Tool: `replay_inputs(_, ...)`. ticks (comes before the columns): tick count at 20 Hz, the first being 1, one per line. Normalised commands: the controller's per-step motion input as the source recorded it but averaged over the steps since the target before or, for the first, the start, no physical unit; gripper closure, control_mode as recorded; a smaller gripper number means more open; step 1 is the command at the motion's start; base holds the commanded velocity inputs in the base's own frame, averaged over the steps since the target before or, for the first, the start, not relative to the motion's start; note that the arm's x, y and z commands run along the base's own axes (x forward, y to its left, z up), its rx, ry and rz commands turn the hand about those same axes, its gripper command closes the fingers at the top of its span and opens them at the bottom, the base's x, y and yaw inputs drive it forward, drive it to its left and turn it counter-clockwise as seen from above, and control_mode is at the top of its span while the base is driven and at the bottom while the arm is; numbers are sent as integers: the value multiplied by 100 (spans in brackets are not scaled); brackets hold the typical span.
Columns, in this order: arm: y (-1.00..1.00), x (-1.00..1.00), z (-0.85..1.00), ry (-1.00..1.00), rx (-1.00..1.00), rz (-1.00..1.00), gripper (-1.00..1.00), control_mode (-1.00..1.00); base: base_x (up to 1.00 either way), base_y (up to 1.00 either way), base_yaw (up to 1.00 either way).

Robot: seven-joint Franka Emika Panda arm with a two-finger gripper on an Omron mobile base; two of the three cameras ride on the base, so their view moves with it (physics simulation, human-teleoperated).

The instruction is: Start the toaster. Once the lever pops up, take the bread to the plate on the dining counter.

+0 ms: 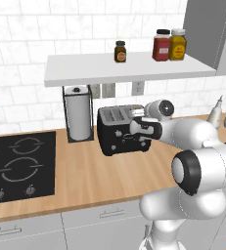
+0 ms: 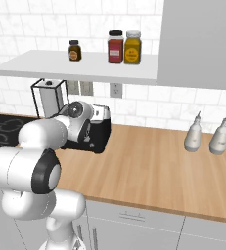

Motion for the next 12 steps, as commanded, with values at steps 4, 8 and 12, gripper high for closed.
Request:
replay_inputs(4,0,0,0,0,0,0,-100,-100,0,0,0)
replay_inputs(8,0,0,0,0,0,0,-100,-100,0,0,0)
replay_inputs(12,0,0,0,0,0,0,-100,-100,0,0,0)
